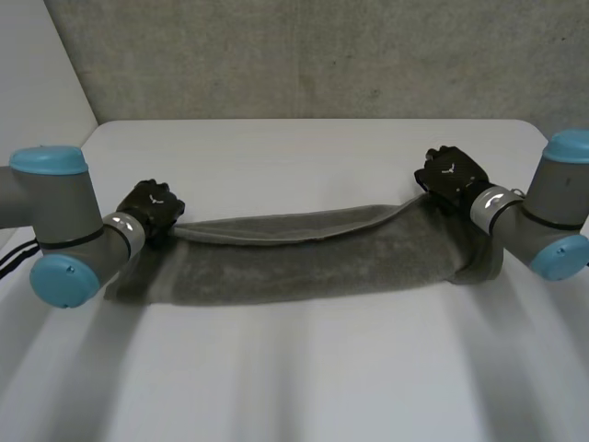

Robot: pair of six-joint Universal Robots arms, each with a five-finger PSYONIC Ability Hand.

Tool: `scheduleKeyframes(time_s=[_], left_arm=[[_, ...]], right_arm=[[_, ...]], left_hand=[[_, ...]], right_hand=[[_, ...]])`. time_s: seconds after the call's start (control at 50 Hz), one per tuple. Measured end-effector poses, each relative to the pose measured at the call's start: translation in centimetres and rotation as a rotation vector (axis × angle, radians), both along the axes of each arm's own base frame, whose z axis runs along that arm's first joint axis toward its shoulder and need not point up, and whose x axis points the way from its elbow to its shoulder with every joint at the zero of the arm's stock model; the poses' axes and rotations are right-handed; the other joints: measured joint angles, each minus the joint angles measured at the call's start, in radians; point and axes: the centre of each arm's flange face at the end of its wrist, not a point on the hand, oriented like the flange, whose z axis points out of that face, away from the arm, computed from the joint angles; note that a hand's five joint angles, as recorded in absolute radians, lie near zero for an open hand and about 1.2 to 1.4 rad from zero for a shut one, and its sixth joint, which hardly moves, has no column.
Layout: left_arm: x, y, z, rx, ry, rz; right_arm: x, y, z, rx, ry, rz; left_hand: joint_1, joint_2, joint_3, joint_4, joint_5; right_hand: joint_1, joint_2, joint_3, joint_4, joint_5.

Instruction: Fold the towel.

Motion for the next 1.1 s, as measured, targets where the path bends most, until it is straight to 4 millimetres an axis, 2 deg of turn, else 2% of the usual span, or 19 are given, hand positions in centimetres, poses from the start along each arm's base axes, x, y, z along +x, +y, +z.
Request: scheduleKeyframes(time_s=[0.18, 0.4, 0.44, 0.46, 0.5, 0.56, 0.6, 0.68, 0.78, 0.94, 1.04, 1.1], left_arm=[[0.2, -1.0, 0.2, -0.044, -0.005, 0.037], [0.2, -2.1, 0.3, -0.122, 0.004, 0.064], [0.3, -2.1, 0.3, -0.123, 0.003, 0.067], [0.3, -2.1, 0.2, -0.121, 0.002, 0.069], [0.3, -2.1, 0.0, -0.118, 0.0, 0.072], [0.4, -2.0, -0.3, -0.11, -0.007, 0.084], [0.5, -2.0, -0.4, -0.108, -0.012, 0.094], [0.8, -2.0, -0.4, -0.109, -0.022, 0.117], [1.2, -2.1, 0.2, -0.124, -0.028, 0.147], [1.7, -1.7, 2.9, -0.166, -0.01, 0.166], [1.9, -0.2, 4.3, -0.164, -0.001, 0.161], [2.1, 0.9, 4.6, -0.15, 0.007, 0.161]], right_arm=[[0.1, -0.5, -1.7, 0.011, 0.015, -0.02], [-0.4, -1.0, -1.6, -0.01, 0.018, -0.056], [-0.4, -1.1, -1.6, -0.011, 0.017, -0.058], [-0.4, -1.1, -1.6, -0.011, 0.016, -0.059], [-0.4, -1.1, -1.7, -0.011, 0.016, -0.06], [-0.3, -1.0, -1.7, -0.009, 0.016, -0.063], [-0.3, -1.0, -1.7, -0.01, 0.016, -0.066], [-0.3, -1.1, -1.4, -0.015, 0.015, -0.077], [-0.4, -1.1, 0.1, -0.042, 0.011, -0.097], [-0.9, -0.7, 3.7, -0.065, -0.046, -0.127], [-1.6, 1.2, 7.3, -0.025, -0.164, -0.151], [-2.5, 2.5, 8.7, 0.007, -0.217, -0.173]], left_hand=[[0.0, 0.001, 0.0, 0.0, 0.0], [0.0, 0.006, 0.0, 0.0, 0.0], [0.0, 0.007, 0.0, 0.0, 0.002], [-0.001, 0.009, 0.0, 0.0, 0.007], [-0.117, -0.136, 0.0, 0.0, -0.131], [-0.675, -0.706, 0.0, 0.0, -0.683], [-0.916, -0.961, 0.0, 0.0, -0.968], [-1.001, -1.08, 0.0, 0.0, -1.089], [-1.001, -1.08, 0.0, 0.0, -1.089], [-1.001, -1.08, 0.0, 0.0, -1.089], [-1.001, -1.08, 0.0, 0.0, -1.089], [-1.001, -1.08, 0.0, 0.0, -1.089]], right_hand=[[0.0, 0.0, 0.0, 0.0, 0.0], [-0.005, -0.005, 0.0, 0.0, -0.007], [-0.117, -0.121, 0.0, 0.0, -0.124], [-0.246, -0.254, 0.0, 0.0, -0.254], [-0.41, -0.401, 0.0, 0.0, -0.407], [-0.692, -0.69, 0.0, 0.0, -0.722], [-0.823, -0.82, 0.0, 0.0, -0.888], [-1.029, -1.039, 0.0, 0.0, -1.09], [-1.063, -1.064, 0.0, 0.0, -1.09], [-1.063, -1.064, 0.0, 0.0, -1.09], [-1.067, -1.064, 0.0, 0.0, -1.09], [-1.065, -1.064, 0.0, 0.0, -1.09]])
